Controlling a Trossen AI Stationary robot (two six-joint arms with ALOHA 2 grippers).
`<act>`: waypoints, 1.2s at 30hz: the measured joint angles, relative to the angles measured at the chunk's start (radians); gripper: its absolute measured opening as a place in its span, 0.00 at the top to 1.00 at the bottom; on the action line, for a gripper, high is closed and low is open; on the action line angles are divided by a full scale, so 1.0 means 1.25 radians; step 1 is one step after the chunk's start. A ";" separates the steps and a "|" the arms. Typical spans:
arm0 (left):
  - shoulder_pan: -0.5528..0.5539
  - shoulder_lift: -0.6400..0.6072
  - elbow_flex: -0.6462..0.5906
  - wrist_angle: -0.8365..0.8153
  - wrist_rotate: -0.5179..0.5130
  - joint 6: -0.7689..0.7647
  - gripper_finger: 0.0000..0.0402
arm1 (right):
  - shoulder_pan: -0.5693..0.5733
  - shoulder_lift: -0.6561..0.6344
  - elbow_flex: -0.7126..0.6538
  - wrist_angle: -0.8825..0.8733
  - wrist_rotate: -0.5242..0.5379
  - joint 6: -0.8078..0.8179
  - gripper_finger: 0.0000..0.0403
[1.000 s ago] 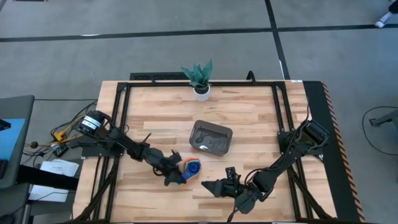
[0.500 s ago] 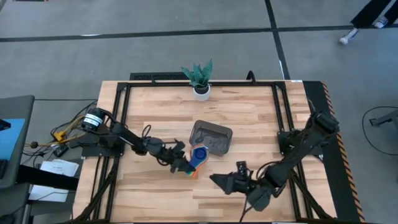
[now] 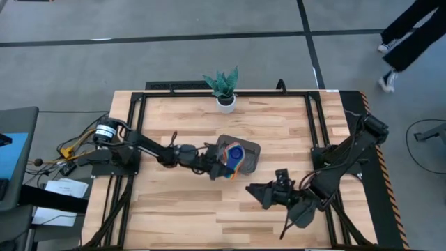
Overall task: Nest measuring cups in basket
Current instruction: Put the stacked measuring cups into the black bin
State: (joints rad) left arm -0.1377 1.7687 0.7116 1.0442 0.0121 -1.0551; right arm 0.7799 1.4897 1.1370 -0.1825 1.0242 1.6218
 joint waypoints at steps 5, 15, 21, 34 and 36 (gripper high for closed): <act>0.043 0.000 0.000 0.001 -0.015 -0.031 0.79 | -0.002 -0.011 0.000 -0.040 -0.005 0.000 0.37; 0.046 0.000 0.003 0.034 -0.060 -0.086 0.80 | -0.002 -0.057 0.000 -0.135 -0.041 0.001 0.37; 0.022 0.000 0.056 0.030 -0.096 -0.090 0.80 | 0.002 -0.091 0.000 -0.198 -0.056 0.001 0.37; -0.095 0.001 0.082 -0.056 -0.353 -0.090 0.80 | 0.050 -0.144 0.000 -0.329 -0.066 0.022 0.37; -0.103 0.027 0.083 -0.020 -0.374 -0.089 0.80 | 0.053 -0.147 -0.001 -0.341 -0.067 0.022 0.37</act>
State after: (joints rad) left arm -0.2665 1.8031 0.8158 1.0188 -0.4560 -1.1669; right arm 0.8456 1.3059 1.1362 -0.6083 0.9401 1.6489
